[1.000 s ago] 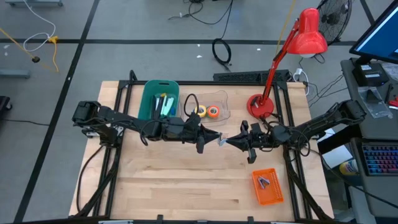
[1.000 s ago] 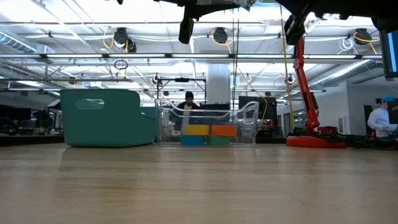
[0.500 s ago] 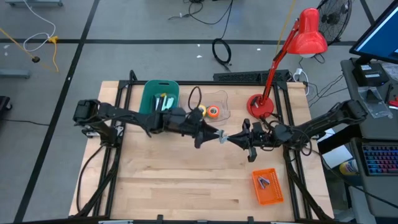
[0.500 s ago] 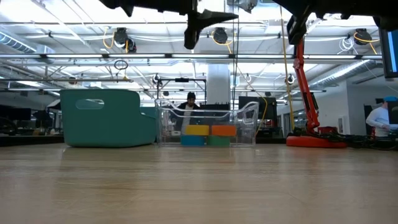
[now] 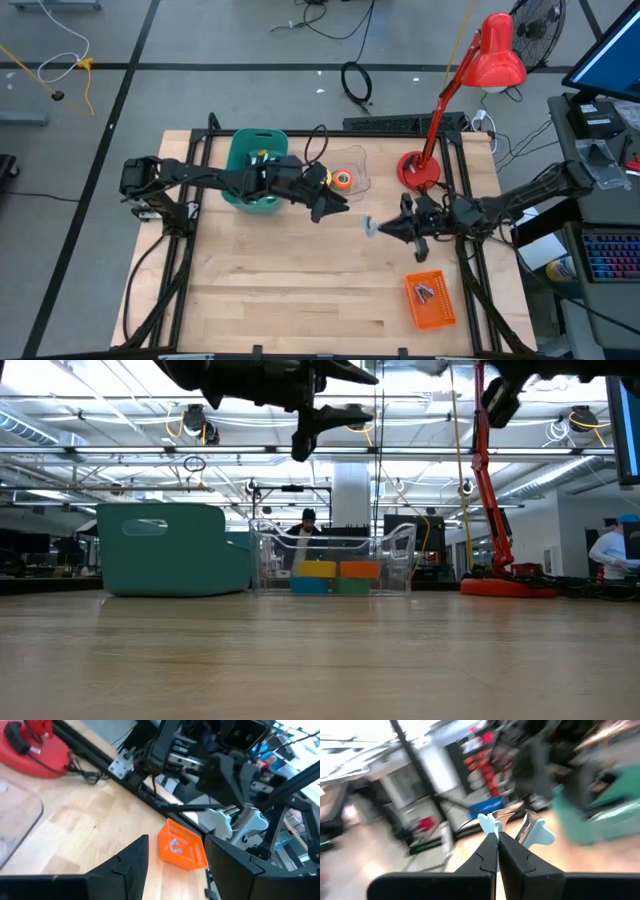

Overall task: Pick and place Stapler, Stapler remover, tape
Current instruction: Put the gray stapler remover into the orange bin

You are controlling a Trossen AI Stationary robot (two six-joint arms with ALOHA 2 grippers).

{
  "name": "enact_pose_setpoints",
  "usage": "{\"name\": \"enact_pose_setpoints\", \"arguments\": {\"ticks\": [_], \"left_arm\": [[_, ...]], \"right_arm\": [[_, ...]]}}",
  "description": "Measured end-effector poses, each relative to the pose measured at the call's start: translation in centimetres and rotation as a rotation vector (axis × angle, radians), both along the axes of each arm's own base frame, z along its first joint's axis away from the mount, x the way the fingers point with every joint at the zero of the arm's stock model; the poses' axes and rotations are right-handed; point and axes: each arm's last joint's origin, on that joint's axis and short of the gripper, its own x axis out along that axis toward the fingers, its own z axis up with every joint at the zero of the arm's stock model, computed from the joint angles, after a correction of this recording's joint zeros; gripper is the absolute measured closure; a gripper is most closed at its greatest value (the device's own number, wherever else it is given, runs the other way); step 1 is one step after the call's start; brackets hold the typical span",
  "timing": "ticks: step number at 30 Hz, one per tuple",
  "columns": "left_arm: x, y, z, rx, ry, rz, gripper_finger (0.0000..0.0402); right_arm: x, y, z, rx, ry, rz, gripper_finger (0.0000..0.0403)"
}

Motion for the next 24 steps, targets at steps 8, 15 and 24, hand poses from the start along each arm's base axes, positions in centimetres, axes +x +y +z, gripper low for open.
{"name": "enact_pose_setpoints", "arguments": {"ticks": [8,15,24], "left_arm": [[0.0,-2.1,-0.3,0.055,0.016,-0.075,0.0204],[0.0,-4.2,-0.3,0.150,-0.003,-0.153,0.0204],[-0.1,-6.2,-0.3,0.196,-0.016,-0.194,0.0204]], "right_arm": [[-2.5,2.0,-2.2,0.150,0.339,0.303,0.0403],[-4.0,4.2,-2.7,0.297,0.578,0.499,0.0403],[-5.8,6.3,-1.1,0.327,0.990,0.473,0.0403]]}}
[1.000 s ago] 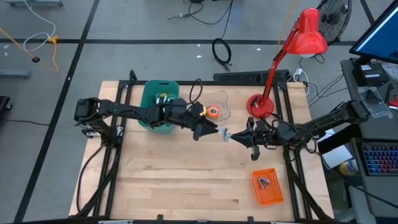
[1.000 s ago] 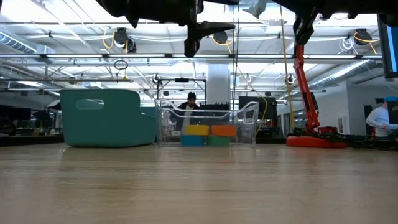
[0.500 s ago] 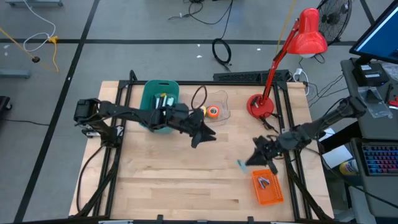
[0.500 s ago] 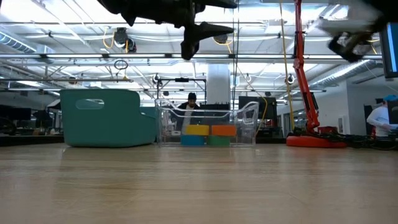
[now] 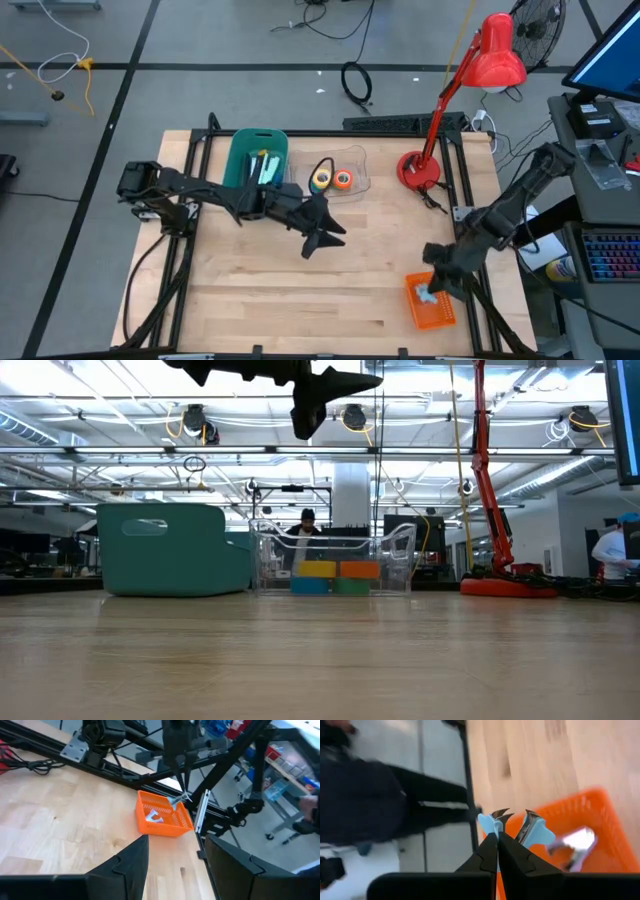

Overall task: Pick and place Stapler, Stapler remover, tape
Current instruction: Put the gray stapler remover into the orange bin

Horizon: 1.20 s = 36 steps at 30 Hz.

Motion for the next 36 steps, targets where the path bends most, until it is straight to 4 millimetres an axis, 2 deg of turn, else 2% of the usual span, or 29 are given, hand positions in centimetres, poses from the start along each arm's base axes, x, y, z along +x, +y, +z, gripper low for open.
{"name": "enact_pose_setpoints", "arguments": {"ticks": [3,9,18,24,30,36], "left_arm": [[0.0,-0.7,0.0,0.028,-0.005,0.036,0.0204],[-0.1,-1.8,0.1,0.098,-0.029,0.101,0.0204],[-0.1,-3.2,0.9,0.093,-0.124,0.073,0.0204],[-2.0,-4.3,3.1,0.116,-0.142,0.124,0.0204],[-5.6,-5.7,6.9,0.183,-0.223,0.190,0.0204],[-7.8,-7.1,7.6,0.243,-0.178,0.231,0.0204]], "right_arm": [[0.1,1.6,-0.8,-0.048,0.085,0.038,0.0403],[0.2,4.3,-3.7,-0.179,0.212,0.104,0.0403],[0.7,5.3,-5.9,-0.295,0.240,0.180,0.0403],[0.8,5.5,-6.3,-0.324,0.237,0.205,0.0403],[0.8,5.5,-6.3,-0.324,0.237,0.209,0.0403],[0.8,5.5,-6.4,-0.321,0.248,0.200,0.0384]]}}
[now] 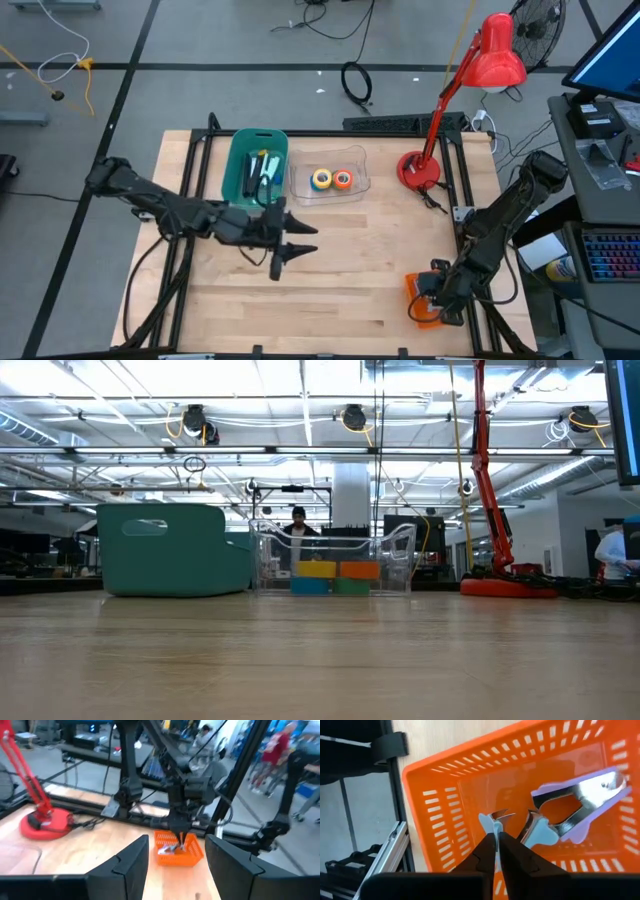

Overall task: Pick and place Stapler, Stapler remover, tape
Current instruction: Put the gray stapler remover into the orange bin, then return to Home Position

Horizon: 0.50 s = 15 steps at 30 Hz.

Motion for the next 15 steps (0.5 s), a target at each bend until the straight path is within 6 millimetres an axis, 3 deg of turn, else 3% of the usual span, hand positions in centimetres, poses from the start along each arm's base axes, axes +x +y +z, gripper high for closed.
{"name": "enact_pose_setpoints", "arguments": {"ticks": [9,15], "left_arm": [[-0.6,-1.5,-0.4,0.016,0.037,0.001,0.0204],[-1.4,-2.5,-0.4,0.037,0.045,-0.006,0.0204]], "right_arm": [[0.0,0.1,0.1,0.041,0.027,-0.034,0.0320],[0.2,0.5,2.1,0.217,-0.035,-0.071,0.0306]]}}
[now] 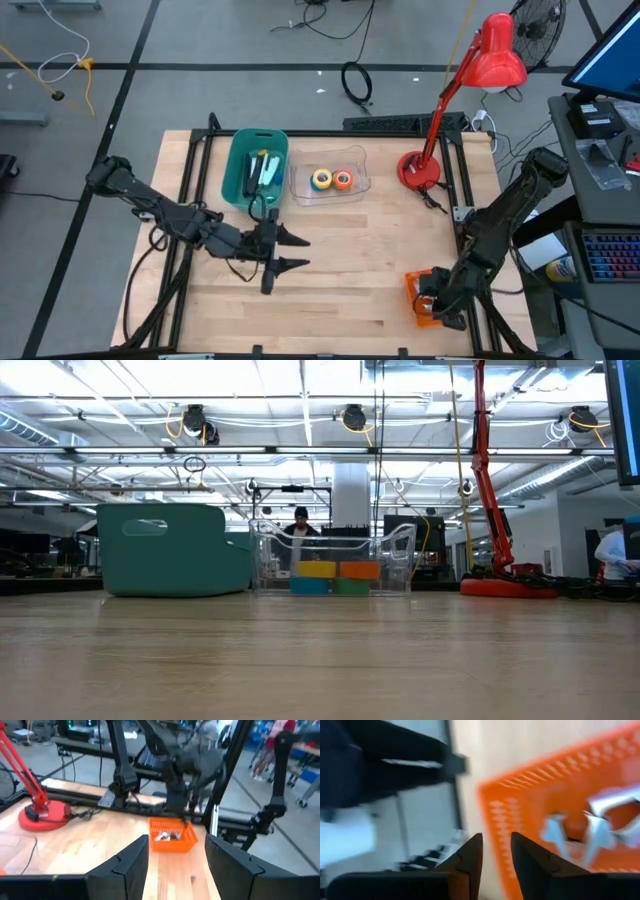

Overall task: Pick and place Stapler, Stapler remover, tape
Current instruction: Return to Home Position

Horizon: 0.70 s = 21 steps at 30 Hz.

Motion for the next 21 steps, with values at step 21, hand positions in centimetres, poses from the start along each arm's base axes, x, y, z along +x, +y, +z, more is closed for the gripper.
{"name": "enact_pose_setpoints", "arguments": {"ticks": [21], "left_arm": [[-0.8,-1.5,-0.2,0.013,0.020,-0.048,0.0204]], "right_arm": [[-3.2,-6.2,11.0,0.199,-0.954,-0.124,0.0353]]}}
